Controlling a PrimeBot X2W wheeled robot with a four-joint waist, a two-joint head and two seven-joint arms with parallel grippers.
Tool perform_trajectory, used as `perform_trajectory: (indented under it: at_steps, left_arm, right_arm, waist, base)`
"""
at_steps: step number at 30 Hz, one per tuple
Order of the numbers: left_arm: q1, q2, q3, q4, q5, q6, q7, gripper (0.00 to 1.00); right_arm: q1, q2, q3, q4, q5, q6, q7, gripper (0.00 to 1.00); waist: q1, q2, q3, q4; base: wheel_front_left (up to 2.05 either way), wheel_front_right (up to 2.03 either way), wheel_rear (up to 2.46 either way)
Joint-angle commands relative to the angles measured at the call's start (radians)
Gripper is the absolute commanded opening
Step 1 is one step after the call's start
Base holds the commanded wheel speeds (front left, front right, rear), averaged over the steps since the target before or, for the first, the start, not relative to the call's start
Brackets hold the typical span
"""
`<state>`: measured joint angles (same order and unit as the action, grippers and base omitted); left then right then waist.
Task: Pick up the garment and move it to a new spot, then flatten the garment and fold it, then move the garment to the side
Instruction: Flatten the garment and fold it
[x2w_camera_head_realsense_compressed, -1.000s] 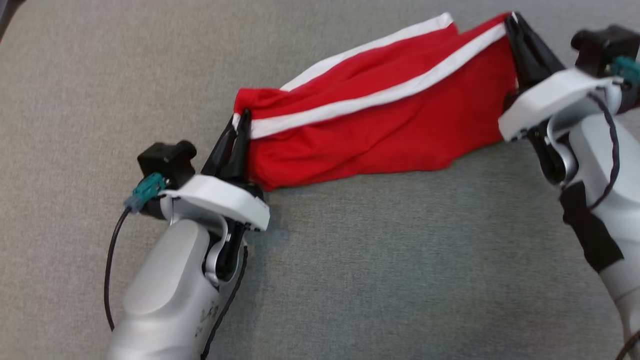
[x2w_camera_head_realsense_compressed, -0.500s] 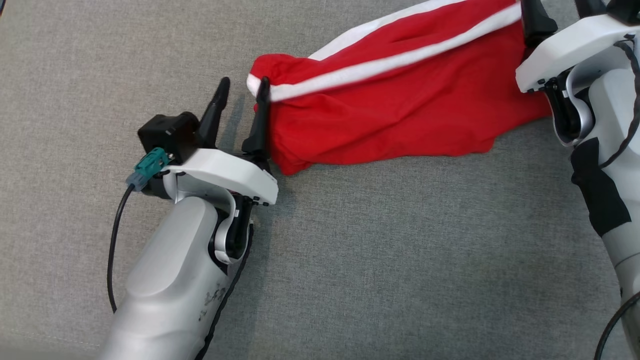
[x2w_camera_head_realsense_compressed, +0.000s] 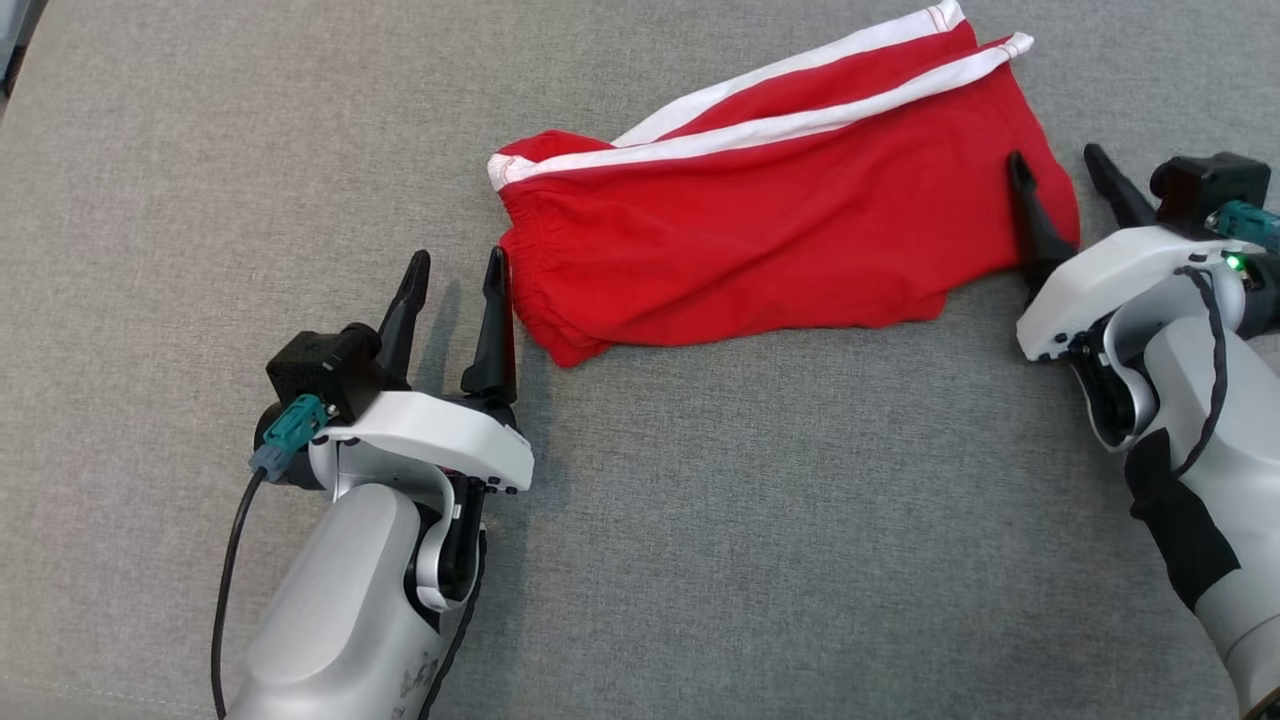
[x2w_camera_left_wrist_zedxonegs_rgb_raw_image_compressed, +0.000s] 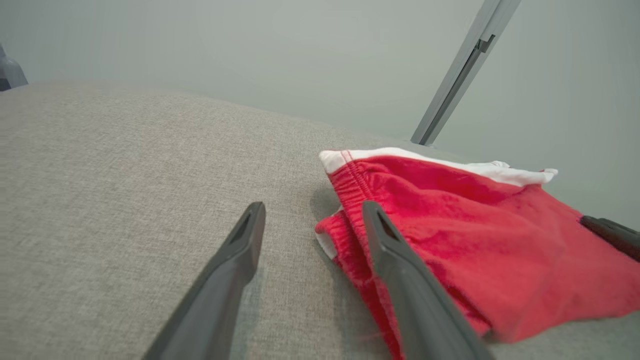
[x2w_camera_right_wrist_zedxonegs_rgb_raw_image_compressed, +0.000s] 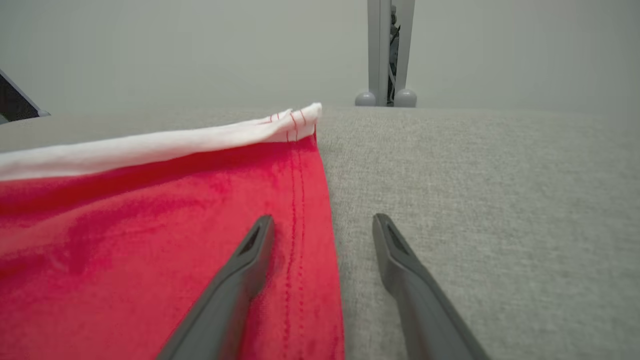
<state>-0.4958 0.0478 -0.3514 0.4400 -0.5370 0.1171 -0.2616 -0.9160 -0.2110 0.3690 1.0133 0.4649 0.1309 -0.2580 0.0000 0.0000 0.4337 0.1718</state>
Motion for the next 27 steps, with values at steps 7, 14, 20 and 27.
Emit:
perform_trajectory:
  at_steps: [7,14,20,27]
  left_arm:
    - [0.004,0.006,0.004,-0.021,0.011,-0.007,-0.004,1.0]
    - [0.016,0.005,0.008,-0.027,0.019,-0.005,-0.004,1.0]
    - [0.043,0.005,0.024,-0.015,0.034,-0.01,-0.004,1.0]
    - [0.111,0.006,0.037,-0.007,0.065,-0.023,-0.004,1.0]
  right_arm:
    - [-0.018,-0.001,0.088,0.058,0.085,0.0,0.066,1.0]
    - [-0.026,0.008,0.185,0.06,0.17,0.001,0.125,0.0]
    - [0.002,-0.025,0.176,0.072,0.259,0.0,0.05,0.0]
    - [0.083,-0.052,0.174,0.0,0.359,0.0,-0.001,0.0]
  waist:
    - [0.0,0.0,0.021,0.03]
    - [0.0,0.0,0.023,0.054]
    - [0.0,0.0,-0.019,0.046]
    - [0.0,0.0,-0.098,-0.002]
  base:
    - [0.0,0.0,0.0]
    - [0.0,0.0,0.0]
    - [0.0,0.0,0.0]
    - [0.0,0.0,0.0]
